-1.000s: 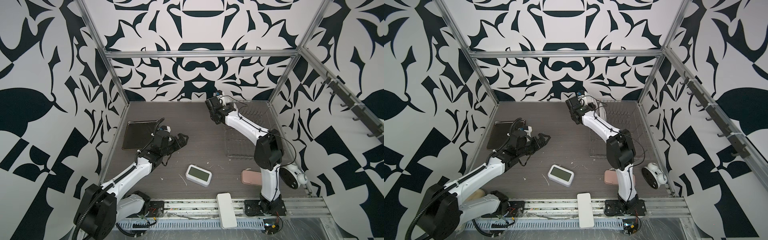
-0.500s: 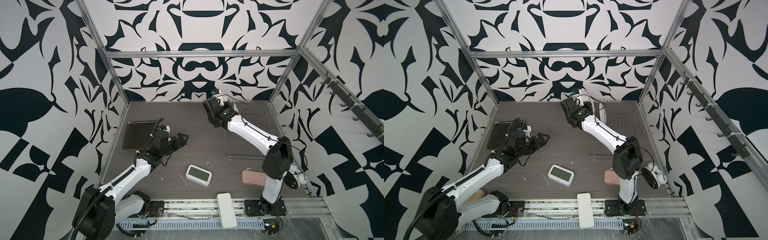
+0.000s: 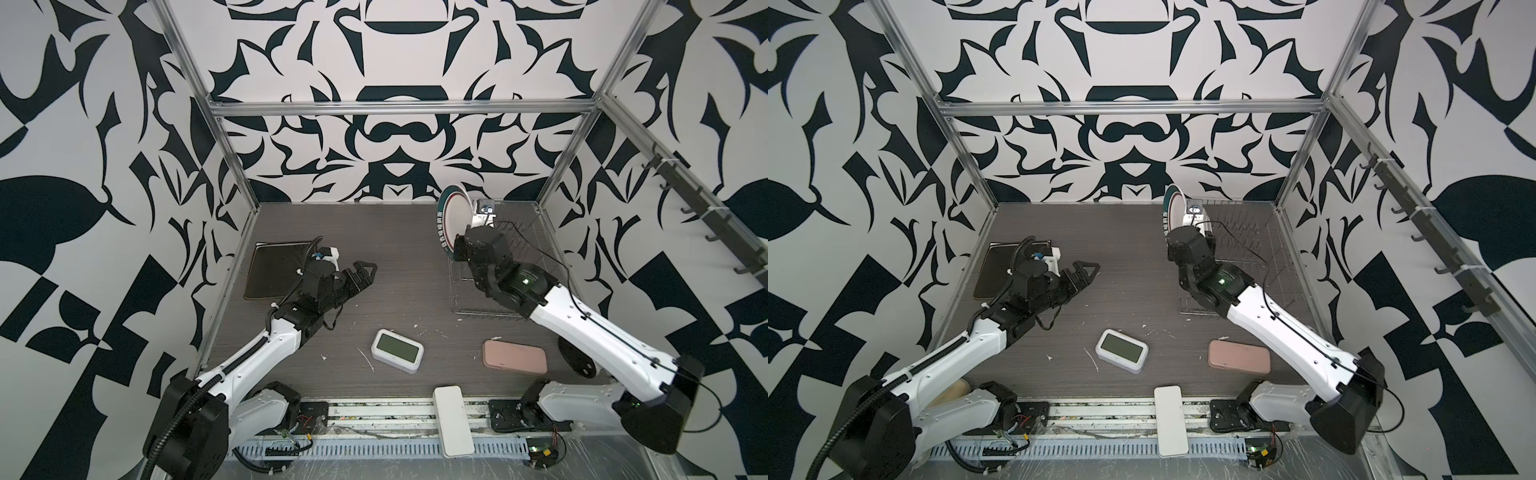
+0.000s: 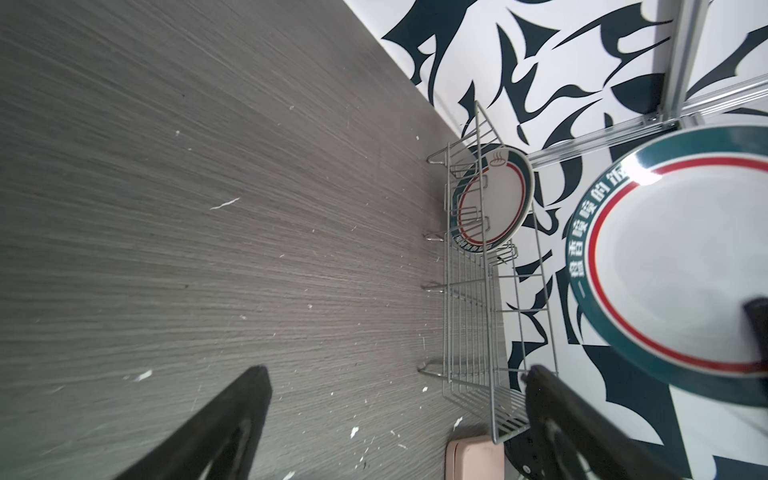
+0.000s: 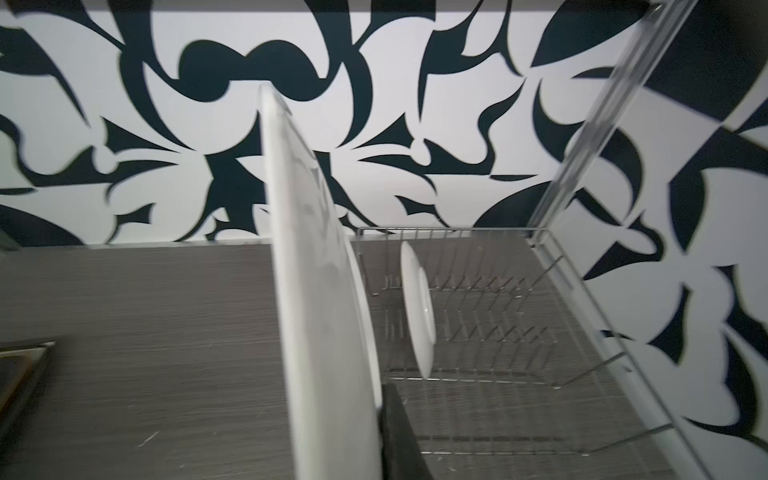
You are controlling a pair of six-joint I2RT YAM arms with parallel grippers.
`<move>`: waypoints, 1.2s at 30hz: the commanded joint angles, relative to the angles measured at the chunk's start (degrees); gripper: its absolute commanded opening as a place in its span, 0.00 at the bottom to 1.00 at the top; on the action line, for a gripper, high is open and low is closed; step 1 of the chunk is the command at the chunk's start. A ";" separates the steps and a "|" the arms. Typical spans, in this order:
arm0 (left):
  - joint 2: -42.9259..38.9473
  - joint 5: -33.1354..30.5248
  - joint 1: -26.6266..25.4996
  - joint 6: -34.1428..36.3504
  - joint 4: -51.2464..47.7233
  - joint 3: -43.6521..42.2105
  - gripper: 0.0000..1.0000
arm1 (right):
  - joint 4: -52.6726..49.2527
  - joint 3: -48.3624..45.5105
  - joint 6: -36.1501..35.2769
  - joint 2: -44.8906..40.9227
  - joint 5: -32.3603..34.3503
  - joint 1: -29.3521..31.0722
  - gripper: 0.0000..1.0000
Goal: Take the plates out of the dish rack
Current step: 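Lift the white plate out of the rack toward the left gripper, then grip the plate's rim nearest the left gripper while the right holds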
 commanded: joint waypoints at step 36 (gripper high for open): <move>6.91 8.90 -0.05 -5.05 15.17 -2.85 0.87 | 40.05 -28.08 39.59 -2.85 -45.45 -4.21 0.00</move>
